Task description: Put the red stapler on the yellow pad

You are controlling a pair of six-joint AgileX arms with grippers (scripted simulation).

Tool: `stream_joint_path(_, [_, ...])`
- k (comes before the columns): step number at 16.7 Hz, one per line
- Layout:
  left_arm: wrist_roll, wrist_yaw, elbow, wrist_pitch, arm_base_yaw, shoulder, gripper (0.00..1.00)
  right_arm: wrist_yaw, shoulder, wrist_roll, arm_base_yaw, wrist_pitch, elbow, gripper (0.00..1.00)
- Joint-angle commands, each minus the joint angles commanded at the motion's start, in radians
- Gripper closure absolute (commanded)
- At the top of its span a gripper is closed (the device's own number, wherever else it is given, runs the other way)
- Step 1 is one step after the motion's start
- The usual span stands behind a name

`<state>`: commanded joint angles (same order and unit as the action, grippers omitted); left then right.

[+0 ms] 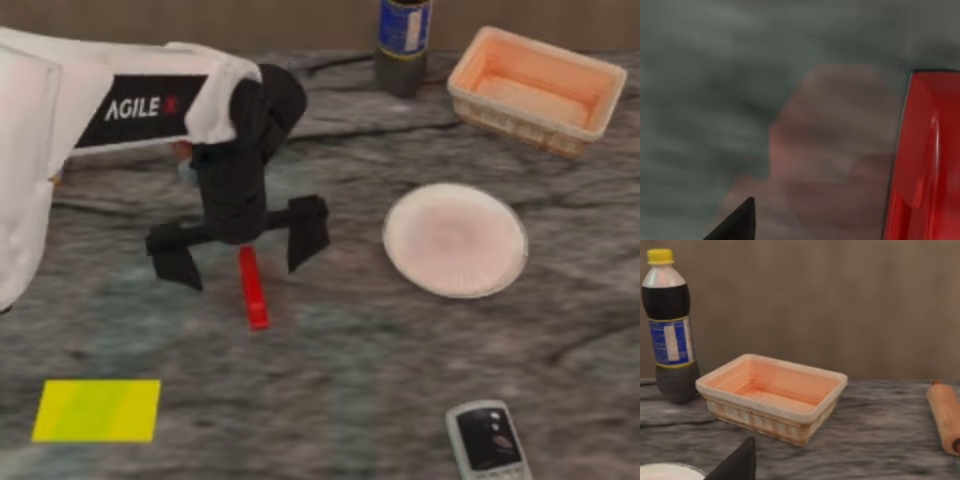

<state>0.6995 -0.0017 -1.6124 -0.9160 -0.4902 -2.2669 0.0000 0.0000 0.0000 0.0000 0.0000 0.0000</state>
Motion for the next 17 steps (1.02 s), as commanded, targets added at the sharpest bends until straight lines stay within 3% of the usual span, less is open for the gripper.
stream_joint_path(5, [0.0, 0.0, 0.016, 0.019, 0.0, -0.008, 0.0, 0.0, 0.0, 0.0, 0.0, 0.0, 0.0, 0.0])
stream_joint_path(17, [0.0, 0.0, 0.016, 0.019, 0.0, -0.008, 0.9, 0.0, 0.0, 0.0, 0.0, 0.0, 0.0, 0.0])
